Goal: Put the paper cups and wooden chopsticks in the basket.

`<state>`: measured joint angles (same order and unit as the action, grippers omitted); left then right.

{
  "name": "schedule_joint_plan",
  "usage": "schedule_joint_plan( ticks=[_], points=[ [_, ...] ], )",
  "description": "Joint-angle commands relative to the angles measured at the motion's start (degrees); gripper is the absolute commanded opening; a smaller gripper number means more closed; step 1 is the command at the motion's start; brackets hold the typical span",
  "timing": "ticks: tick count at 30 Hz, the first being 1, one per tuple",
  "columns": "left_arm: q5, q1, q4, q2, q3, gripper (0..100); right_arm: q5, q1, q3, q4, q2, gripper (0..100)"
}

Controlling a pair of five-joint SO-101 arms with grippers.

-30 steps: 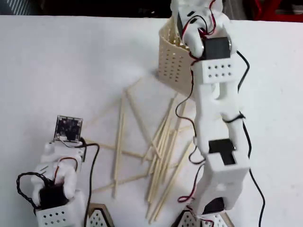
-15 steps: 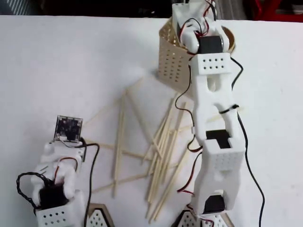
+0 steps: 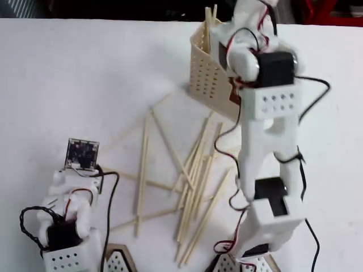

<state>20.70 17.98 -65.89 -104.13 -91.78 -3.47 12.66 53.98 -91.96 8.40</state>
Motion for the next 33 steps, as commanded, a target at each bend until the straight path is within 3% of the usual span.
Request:
schedule_joint_plan(
  ticks=[1, 10, 18, 26, 33],
  points=[
    [0.5, 0.2, 1.3, -0.5, 0.4, 17, -0.1, 0.3, 1.0, -6.9, -6.4, 1.7],
    [0.7, 0.1, 0.9, -0.5, 1.8, 18, -0.1, -2.2, -25.7, -6.6, -26.9, 1.7],
    [5.5, 0.0, -2.7, -0.5, 9.6, 18, 0.0, -2.7, -54.7, -3.6, -44.8, 1.7],
    [12.9, 0.0, -8.4, 3.0, 20.0, 20, 5.5, -5.0, -88.4, 15.8, -63.4, 1.7],
    [14.2, -1.6, -14.5, 26.9, 37.6, 20, 5.3, -10.2, -110.6, 32.8, -72.8, 1.7]
  ],
)
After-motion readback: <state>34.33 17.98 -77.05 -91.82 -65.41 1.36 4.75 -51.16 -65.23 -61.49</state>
